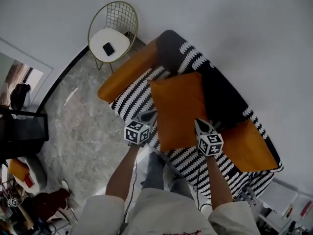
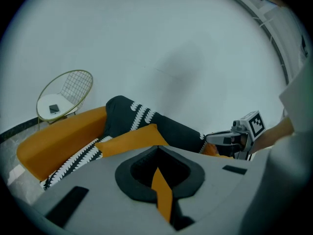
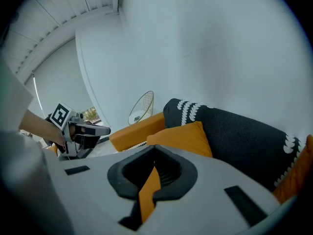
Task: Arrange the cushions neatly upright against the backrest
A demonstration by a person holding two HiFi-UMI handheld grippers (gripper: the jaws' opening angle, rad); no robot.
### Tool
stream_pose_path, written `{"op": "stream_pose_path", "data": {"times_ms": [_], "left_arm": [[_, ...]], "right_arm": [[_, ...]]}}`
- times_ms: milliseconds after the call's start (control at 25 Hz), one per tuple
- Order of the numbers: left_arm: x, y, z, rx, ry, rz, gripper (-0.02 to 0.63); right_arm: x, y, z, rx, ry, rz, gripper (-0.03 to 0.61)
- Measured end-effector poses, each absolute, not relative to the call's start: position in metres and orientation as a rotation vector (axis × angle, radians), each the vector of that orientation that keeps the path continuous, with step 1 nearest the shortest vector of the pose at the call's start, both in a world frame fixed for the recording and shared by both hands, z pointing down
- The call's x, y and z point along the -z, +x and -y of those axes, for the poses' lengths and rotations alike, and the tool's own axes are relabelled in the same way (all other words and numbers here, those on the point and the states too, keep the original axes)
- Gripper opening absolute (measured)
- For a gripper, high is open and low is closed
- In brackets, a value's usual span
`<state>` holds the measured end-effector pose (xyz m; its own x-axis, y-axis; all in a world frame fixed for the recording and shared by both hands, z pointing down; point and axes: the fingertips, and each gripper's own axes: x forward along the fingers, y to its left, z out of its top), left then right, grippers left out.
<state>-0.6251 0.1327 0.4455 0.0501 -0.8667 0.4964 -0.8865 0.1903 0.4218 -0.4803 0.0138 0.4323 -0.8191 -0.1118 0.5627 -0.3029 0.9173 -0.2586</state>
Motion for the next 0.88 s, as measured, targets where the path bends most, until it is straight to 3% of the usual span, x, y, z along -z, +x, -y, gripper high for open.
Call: {"op": "stream_pose_path", "data": {"times_ms": [880], "left_arm": [[-0.493, -0.657, -0.108, -0.098, 1.618, 1.703, 0.029]], "right_arm": [[-0.465, -0.502, 0.026, -0.480, 0.395, 2.472, 0.029]]}}
